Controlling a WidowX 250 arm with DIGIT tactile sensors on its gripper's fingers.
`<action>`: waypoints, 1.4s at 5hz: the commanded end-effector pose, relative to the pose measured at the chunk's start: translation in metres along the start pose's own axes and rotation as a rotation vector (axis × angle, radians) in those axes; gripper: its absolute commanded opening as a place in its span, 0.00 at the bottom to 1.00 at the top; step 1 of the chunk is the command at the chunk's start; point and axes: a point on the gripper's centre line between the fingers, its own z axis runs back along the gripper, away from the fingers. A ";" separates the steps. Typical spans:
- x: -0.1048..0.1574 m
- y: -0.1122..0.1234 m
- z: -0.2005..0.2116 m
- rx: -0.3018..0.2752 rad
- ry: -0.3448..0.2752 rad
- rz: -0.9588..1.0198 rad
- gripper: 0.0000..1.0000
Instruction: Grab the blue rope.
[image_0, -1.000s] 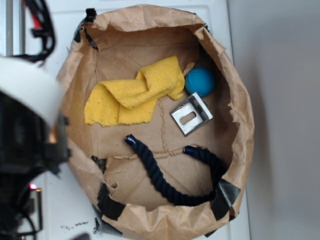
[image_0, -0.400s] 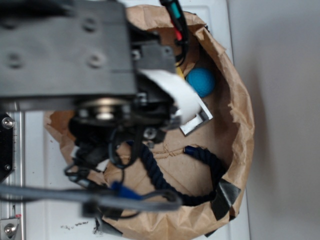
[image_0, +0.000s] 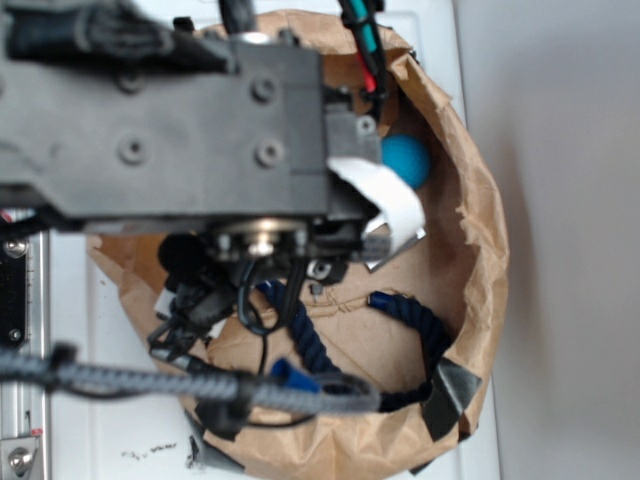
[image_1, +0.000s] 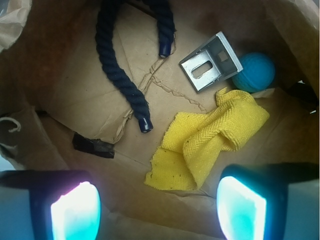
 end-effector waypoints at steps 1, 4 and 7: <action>0.020 -0.009 -0.030 0.163 -0.046 -0.015 1.00; 0.038 -0.025 -0.091 0.188 -0.055 -0.194 1.00; 0.063 -0.040 -0.093 -0.014 -0.159 -0.273 1.00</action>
